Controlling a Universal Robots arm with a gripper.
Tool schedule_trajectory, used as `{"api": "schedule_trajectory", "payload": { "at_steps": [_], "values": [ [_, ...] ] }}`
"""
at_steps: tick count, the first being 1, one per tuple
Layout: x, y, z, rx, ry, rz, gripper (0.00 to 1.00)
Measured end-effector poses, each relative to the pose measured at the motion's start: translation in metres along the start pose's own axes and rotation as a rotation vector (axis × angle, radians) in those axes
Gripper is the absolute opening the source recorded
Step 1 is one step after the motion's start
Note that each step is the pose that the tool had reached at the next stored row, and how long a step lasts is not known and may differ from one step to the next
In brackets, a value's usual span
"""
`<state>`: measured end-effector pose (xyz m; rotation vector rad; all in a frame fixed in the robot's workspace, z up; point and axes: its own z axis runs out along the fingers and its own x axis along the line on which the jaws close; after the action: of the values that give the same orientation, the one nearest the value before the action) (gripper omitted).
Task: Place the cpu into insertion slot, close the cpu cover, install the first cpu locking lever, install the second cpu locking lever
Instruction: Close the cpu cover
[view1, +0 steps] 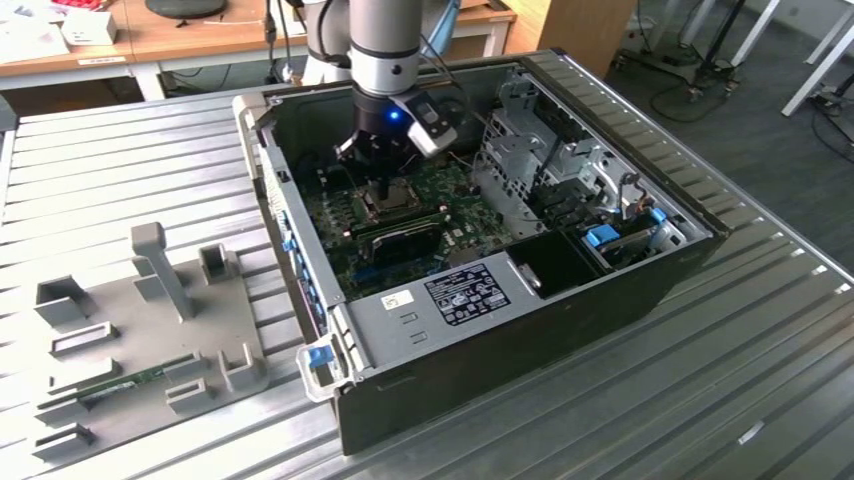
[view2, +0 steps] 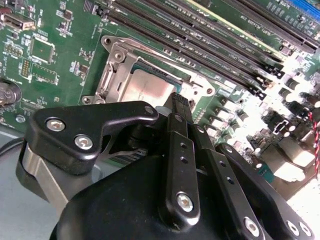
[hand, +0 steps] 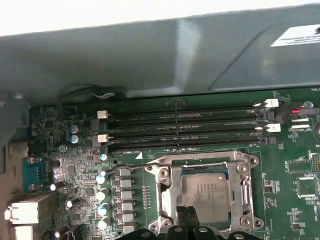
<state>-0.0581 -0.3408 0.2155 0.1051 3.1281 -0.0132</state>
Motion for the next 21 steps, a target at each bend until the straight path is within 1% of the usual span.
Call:
{"api": "schedule_trajectory", "payload": {
  "at_steps": [3,7,12,16,21],
  "values": [
    [0.0002,0.0000,0.0003,0.0000,-0.0003,-0.020,0.10],
    [0.0005,0.0001,0.0005,-0.0003,-0.0005,-0.020,0.10],
    [0.0048,0.0025,0.0009,-0.0003,-0.0004,-0.020,0.10],
    [0.0086,0.0042,0.0032,-0.0003,-0.0005,-0.020,0.10],
    [0.0091,0.0041,0.0055,0.0001,-0.0003,-0.020,0.10]
  ]
}}
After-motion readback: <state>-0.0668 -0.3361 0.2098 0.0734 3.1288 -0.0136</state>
